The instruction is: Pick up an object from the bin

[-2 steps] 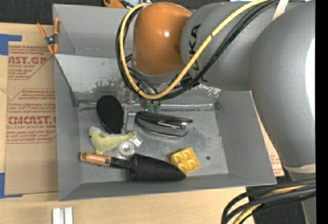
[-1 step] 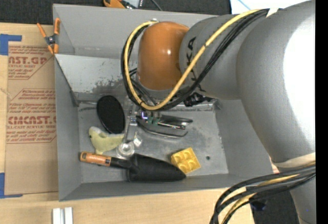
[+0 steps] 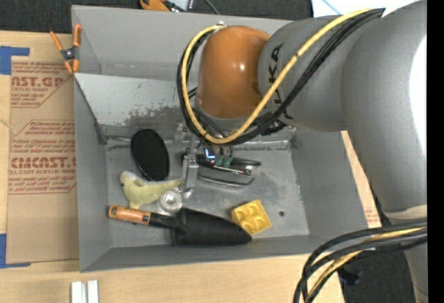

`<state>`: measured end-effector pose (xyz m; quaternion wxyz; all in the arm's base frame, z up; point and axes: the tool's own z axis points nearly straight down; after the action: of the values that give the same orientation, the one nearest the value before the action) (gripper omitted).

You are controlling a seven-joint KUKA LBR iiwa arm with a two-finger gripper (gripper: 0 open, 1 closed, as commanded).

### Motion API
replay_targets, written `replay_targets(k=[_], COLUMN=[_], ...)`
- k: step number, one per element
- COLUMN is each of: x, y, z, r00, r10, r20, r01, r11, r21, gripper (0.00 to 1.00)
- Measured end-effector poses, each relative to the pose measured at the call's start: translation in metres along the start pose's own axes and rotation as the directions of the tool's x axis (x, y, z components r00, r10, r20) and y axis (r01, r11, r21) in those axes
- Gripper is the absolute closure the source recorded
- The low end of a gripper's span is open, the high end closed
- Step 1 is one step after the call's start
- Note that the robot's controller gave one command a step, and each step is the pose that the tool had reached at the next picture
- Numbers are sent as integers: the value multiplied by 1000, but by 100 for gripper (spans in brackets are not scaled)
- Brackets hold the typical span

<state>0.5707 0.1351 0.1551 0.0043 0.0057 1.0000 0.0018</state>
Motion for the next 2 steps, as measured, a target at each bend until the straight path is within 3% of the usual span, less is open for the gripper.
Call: replay_targets(k=[1, 2], x=[6, 13], y=[23, 32], z=[4, 63], r00=[993, 994], r10=[120, -109], r20=[-7, 0], r01=[-120, 109], r11=[993, 994], r21=[0, -1], gripper=[0, 0])
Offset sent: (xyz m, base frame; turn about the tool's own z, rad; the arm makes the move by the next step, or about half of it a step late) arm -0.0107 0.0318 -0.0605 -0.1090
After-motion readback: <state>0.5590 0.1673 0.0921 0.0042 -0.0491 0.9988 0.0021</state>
